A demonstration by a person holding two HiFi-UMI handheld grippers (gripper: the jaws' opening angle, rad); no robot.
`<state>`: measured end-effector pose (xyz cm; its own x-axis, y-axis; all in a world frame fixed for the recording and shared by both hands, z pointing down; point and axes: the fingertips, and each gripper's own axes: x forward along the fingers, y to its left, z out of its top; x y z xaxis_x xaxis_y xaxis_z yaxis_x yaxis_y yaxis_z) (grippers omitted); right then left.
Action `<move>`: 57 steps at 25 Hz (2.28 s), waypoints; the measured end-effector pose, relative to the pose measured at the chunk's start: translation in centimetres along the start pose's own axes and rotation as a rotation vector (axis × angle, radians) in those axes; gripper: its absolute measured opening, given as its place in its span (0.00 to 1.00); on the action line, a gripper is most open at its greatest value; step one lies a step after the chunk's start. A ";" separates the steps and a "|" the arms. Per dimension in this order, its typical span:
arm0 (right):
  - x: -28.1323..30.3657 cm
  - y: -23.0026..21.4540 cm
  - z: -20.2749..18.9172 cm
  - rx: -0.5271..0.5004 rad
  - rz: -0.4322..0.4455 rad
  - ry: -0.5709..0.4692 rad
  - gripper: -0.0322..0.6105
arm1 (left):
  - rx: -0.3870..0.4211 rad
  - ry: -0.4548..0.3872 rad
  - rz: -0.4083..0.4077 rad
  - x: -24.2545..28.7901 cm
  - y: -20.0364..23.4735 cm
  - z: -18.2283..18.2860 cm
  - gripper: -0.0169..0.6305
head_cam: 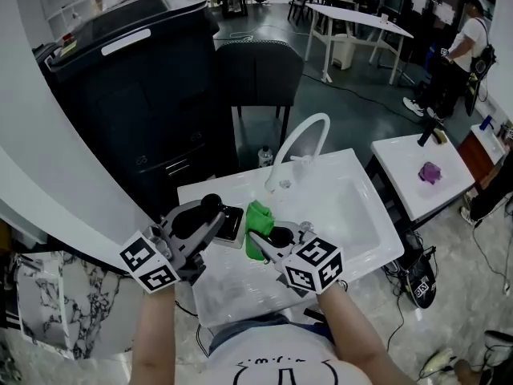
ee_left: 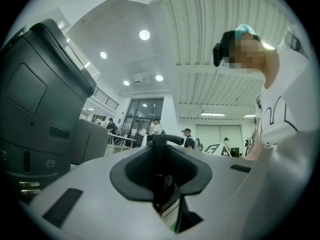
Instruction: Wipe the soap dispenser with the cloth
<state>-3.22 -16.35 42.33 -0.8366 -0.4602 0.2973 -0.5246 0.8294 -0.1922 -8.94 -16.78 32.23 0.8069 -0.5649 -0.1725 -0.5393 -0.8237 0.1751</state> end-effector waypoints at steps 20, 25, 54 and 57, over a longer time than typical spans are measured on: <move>-3.6 -1.1 3.7 -0.048 0.336 -0.071 0.13 | 0.701 0.396 -0.235 1.0 -6.8 -5.4 0.17; -3.5 0.6 3.4 -0.024 0.533 -0.022 0.13 | 0.933 0.402 -0.263 0.4 -8.5 -6.2 0.17; -3.3 -1.3 7.1 0.069 0.588 -0.105 0.13 | 1.298 0.463 -0.389 -0.2 -9.3 -8.5 0.18; -4.8 0.3 7.8 -0.017 0.620 -0.100 0.13 | 1.346 0.451 -0.410 0.0 -9.7 -8.8 0.18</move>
<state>-0.64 -16.37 33.56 -0.9956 0.0815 0.0458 0.0651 0.9561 -0.2857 -1.54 -8.34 39.04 0.8239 -0.4318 0.3669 0.1309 -0.4849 -0.8647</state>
